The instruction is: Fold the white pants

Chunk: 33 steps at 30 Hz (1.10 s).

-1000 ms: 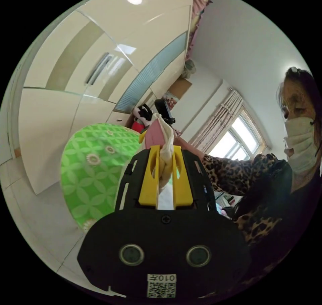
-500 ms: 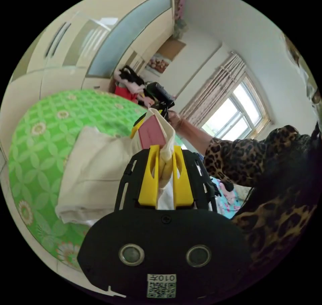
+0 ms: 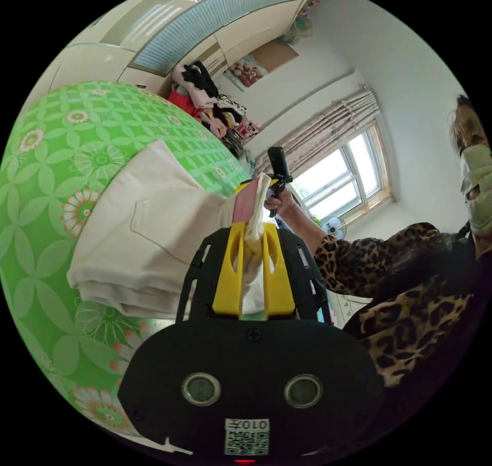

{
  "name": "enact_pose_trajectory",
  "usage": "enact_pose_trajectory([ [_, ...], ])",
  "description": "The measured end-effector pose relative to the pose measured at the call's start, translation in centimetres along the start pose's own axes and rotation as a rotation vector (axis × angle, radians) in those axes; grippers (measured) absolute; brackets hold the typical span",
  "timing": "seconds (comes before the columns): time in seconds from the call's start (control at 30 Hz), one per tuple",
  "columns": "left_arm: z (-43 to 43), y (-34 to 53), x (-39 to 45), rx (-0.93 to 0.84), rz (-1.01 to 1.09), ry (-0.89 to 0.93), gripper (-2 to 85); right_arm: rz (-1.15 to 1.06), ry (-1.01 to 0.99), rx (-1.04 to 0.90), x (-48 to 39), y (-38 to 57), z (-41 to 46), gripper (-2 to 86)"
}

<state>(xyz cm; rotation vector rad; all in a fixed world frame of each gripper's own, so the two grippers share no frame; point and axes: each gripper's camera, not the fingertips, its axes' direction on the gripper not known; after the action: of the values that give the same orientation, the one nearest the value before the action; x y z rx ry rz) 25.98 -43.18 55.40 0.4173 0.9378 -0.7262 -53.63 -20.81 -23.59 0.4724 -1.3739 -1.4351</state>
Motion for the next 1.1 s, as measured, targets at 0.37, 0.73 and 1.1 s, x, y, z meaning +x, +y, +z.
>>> enact_pose_trajectory([
  [0.37,8.1,0.0,1.5,-0.224,0.108,-0.009,6.4,0.307,-0.231,0.110,3.4,6.8,2.8,15.2],
  [0.73,9.3,0.0,2.3,-0.220,0.215,-0.087,3.9,0.363,-0.129,-0.043,1.9,6.0,7.4,6.3],
  [1.1,5.6,1.6,-1.1,-0.164,0.057,0.124,0.4,0.360,0.039,-0.124,-0.1,6.5,6.7,3.0],
])
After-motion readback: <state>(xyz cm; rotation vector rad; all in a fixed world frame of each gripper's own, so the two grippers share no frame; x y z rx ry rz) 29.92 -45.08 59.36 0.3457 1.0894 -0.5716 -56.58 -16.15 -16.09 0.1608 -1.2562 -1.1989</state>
